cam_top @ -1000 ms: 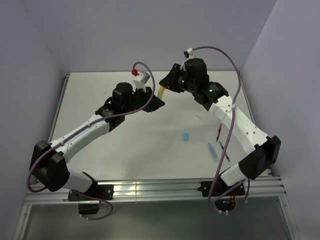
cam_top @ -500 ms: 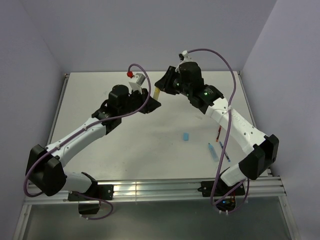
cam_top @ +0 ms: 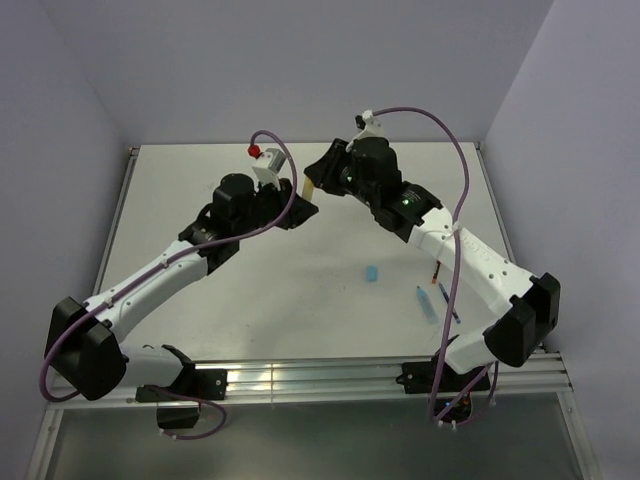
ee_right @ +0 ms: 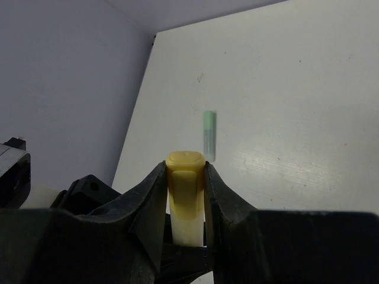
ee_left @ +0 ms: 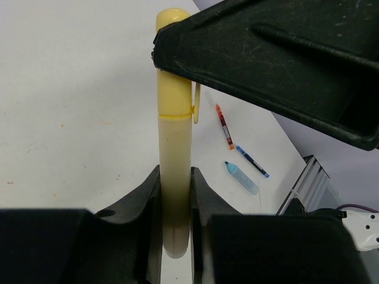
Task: Insert the pens into the pen caps
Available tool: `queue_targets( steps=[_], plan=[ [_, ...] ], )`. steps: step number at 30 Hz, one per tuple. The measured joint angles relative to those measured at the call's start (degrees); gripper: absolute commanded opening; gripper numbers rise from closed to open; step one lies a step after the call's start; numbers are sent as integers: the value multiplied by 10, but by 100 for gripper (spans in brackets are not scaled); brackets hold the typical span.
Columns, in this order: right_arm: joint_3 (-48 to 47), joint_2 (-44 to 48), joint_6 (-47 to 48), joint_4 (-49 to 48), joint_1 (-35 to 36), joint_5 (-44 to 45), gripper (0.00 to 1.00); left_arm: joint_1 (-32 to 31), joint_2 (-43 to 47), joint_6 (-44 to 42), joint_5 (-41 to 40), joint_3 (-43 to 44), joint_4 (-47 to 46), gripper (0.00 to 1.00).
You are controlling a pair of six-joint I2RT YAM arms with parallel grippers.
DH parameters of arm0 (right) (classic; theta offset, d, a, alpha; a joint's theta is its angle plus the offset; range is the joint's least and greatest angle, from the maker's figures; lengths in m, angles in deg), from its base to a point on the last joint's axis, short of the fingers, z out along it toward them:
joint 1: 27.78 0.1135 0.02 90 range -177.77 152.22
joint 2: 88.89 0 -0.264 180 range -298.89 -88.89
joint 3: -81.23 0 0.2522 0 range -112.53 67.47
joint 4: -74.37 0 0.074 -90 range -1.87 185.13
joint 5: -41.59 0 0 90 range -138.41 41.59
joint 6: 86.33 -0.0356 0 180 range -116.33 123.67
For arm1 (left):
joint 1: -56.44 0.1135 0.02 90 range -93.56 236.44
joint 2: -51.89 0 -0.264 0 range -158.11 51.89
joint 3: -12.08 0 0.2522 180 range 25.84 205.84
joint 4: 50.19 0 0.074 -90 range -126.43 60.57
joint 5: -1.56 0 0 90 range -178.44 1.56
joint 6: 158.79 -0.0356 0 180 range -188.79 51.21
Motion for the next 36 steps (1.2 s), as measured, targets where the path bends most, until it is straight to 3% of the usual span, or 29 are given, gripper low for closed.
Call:
queue_targets(
  steps=[9,24,36],
  plan=[
    [19,21,5,-11,19,42,0,-12,6,-17,-16,6,13,0],
    [44,123,31,-61,109,148,0,-43,83,-73,5,39,38,0],
    [10,127,41,-58,162,215,0,-74,109,-123,-36,82,91,0]
  ],
)
